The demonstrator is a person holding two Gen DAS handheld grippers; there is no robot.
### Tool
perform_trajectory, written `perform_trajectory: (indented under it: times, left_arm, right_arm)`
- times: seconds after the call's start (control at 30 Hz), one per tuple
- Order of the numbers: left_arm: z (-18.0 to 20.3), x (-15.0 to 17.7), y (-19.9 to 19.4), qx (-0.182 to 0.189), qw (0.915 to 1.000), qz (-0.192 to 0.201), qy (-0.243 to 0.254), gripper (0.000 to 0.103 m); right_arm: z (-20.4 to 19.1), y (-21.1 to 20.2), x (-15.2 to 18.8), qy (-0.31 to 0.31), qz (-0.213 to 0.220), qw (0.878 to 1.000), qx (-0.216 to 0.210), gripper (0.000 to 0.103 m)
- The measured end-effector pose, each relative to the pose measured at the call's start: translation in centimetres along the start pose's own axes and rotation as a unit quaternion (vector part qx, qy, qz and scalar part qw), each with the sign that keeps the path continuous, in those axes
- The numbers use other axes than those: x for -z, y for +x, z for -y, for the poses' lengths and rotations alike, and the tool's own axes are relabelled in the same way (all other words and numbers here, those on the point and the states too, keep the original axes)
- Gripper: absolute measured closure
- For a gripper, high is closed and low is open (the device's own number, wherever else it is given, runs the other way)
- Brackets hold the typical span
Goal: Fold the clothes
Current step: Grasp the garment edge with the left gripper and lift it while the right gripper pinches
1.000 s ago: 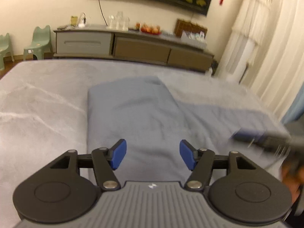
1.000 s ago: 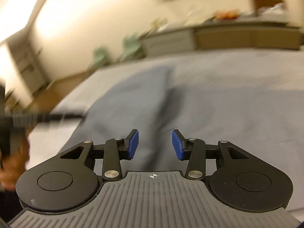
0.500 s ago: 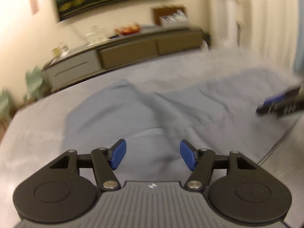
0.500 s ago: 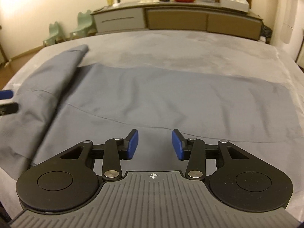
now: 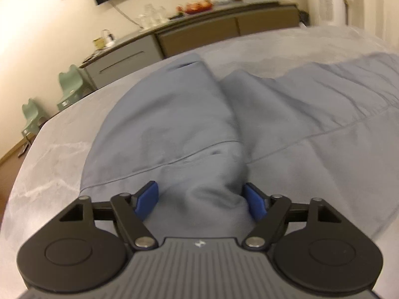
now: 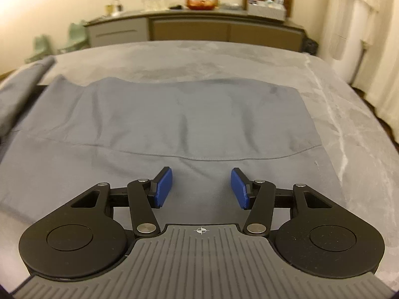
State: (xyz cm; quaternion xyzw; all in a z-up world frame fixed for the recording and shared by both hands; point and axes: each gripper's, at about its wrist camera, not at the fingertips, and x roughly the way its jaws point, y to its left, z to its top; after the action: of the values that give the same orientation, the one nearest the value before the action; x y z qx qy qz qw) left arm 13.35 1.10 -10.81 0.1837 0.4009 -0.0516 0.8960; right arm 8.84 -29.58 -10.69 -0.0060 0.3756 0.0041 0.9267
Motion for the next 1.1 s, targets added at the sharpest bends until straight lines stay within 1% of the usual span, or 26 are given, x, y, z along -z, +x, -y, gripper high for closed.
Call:
perform_trajectory:
  times: [0.03,0.07,0.13,0.2,0.23,0.27,0.3,0.33,0.37,0.4,0.43,0.47,0.53,0.6,0.67,0.7,0.77,0.83,0.87,0.9,0.97,1.03,1.07,1.1]
  left_arm:
    - [0.1,-0.5,-0.6,0.009,1.0000,0.000,-0.003,0.034]
    - [0.2,-1.1,-1.3,0.022,0.9997,0.005,-0.011,0.034]
    - [0.4,-2.7,-2.7,0.061,0.9972,0.024,-0.038,0.034]
    - [1.8,-4.8,-3.6,0.105,0.9925,0.032,-0.054,0.034]
    - [3.4,-6.1,-3.9,0.129,0.9898,0.033,-0.050,0.033]
    - [5.0,-7.4,-4.2,0.153,0.9866,0.034,-0.046,0.032]
    - [6.6,-8.7,-4.4,0.176,0.9828,0.034,-0.043,0.032]
    - [8.2,-10.0,-4.7,0.200,0.9784,0.035,-0.039,0.032]
    - [9.8,-11.3,-5.0,0.223,0.9735,0.036,-0.035,0.030]
    - [11.8,-12.6,-5.2,0.242,0.9692,0.038,-0.022,0.027]
    - [14.2,-13.8,-5.2,0.254,0.9664,0.039,-0.004,0.026]
    - [16.6,-15.1,-5.1,0.263,0.9639,0.040,0.011,0.024]
    - [21.3,-16.9,-4.6,0.275,0.9605,0.031,0.030,0.024]
    - [25.5,-18.6,-3.6,0.293,0.9548,0.013,0.046,0.024]
    - [29.1,-19.3,-2.5,0.303,0.9505,-0.004,0.067,0.024]
    - [30.5,-19.4,-1.8,0.300,0.9505,-0.009,0.080,0.024]
    - [32.3,-19.3,0.0,0.265,0.9579,-0.015,0.110,0.024]
    - [32.8,-18.4,1.2,0.230,0.9643,-0.012,0.130,0.032]
    - [32.6,-18.0,1.5,0.218,0.9671,-0.009,0.131,0.051]
    - [31.7,-17.6,1.6,0.217,0.9688,-0.004,0.120,0.072]
    - [28.7,-16.9,1.3,0.231,0.9695,0.003,0.081,0.082]
    - [25.1,-15.9,1.1,0.245,0.9690,0.004,0.035,0.082]
    - [23.9,-15.5,1.5,0.250,0.9680,0.002,0.021,0.082]
    - [22.8,-15.2,1.9,0.261,0.9653,-0.001,0.006,0.082]
  right_arm:
    - [0.9,-0.6,0.2,0.012,0.010,1.000,0.010,0.046]
    - [2.1,-1.4,0.4,0.030,0.022,0.999,0.023,0.036]
    - [6.1,-3.6,1.2,0.094,0.054,0.992,0.059,0.023]
    - [9.6,-4.0,2.2,0.154,0.041,0.984,0.076,0.023]
    - [10.7,-3.8,2.7,0.173,0.030,0.982,0.071,0.024]
    - [10.9,-3.6,3.1,0.175,0.025,0.982,0.064,0.027]
    - [10.4,-3.3,3.4,0.156,0.024,0.985,0.066,0.028]
    - [9.7,-3.1,3.6,0.134,0.023,0.988,0.071,0.035]
    - [8.9,-2.9,3.5,0.110,0.024,0.991,0.077,0.054]
    - [8.3,-2.9,3.4,0.101,0.026,0.992,0.071,0.062]
    - [7.7,-2.9,3.3,0.093,0.029,0.993,0.067,0.082]
    - [7.5,-2.9,3.2,0.092,0.032,0.993,0.068,0.084]
    - [7.0,-2.9,3.1,0.086,0.040,0.993,0.071,0.086]
    - [5.6,-3.4,3.2,0.051,0.057,0.993,0.091,0.087]
    - [3.3,-4.3,3.5,-0.010,0.078,0.990,0.120,0.087]
    - [2.2,-4.8,3.6,-0.041,0.087,0.986,0.133,0.087]
    - [0.0,-5.4,3.9,-0.098,0.106,0.978,0.151,0.088]
    - [-2.0,-5.6,4.0,-0.149,0.123,0.968,0.162,0.088]
    - [-2.8,-5.4,4.0,-0.169,0.130,0.963,0.164,0.088]
    - [-3.6,-5.4,4.0,-0.183,0.137,0.960,0.161,0.088]
    - [-4.9,-5.7,3.8,-0.201,0.157,0.955,0.153,0.088]
    - [-6.2,-6.5,3.6,-0.209,0.183,0.951,0.135,0.088]
    - [-6.6,-6.7,3.4,-0.204,0.187,0.953,0.125,0.088]
    - [-6.8,-6.8,3.1,-0.194,0.185,0.957,0.110,0.087]
